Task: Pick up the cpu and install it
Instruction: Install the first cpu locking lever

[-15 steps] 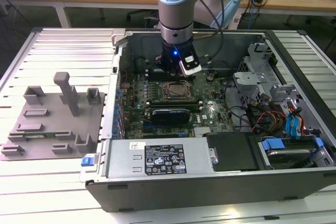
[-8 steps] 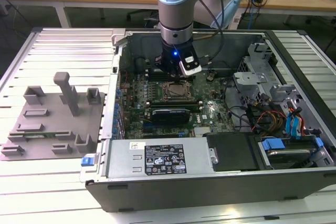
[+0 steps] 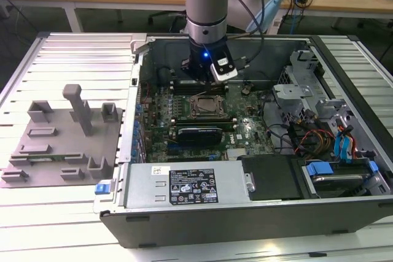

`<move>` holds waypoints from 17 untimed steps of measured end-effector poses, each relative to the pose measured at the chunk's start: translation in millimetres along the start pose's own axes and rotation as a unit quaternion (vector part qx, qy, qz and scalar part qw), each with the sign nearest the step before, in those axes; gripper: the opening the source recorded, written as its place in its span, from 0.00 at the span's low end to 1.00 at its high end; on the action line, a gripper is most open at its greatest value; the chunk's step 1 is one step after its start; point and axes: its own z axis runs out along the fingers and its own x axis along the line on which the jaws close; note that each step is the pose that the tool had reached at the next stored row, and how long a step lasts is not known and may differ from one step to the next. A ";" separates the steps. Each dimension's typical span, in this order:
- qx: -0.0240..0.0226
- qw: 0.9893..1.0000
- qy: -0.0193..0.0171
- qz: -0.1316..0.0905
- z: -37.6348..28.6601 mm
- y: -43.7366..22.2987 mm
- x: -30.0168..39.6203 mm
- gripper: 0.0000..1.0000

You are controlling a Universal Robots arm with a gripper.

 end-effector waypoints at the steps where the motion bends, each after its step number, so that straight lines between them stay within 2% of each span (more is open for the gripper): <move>1: -0.001 1.000 -0.004 -0.001 -0.1 -0.3 1.7 0.11; 3: -0.003 1.000 -0.016 -0.002 0.0 -1.4 8.8 0.11; 5: -0.004 1.000 -0.022 -0.003 1.2 -1.6 12.6 0.11; 7: -0.005 1.000 -0.026 -0.004 2.0 -1.3 14.1 0.11; 8: -0.005 1.000 -0.029 -0.004 2.9 -0.7 15.3 0.11; 10: -0.006 0.999 -0.033 -0.004 4.1 0.4 16.9 0.11; 13: -0.007 0.999 -0.037 -0.005 5.0 0.6 17.8 0.11; 15: -0.008 0.999 -0.044 -0.006 7.1 0.4 18.2 0.11; 17: -0.008 0.999 -0.047 -0.007 9.1 -0.1 18.9 0.11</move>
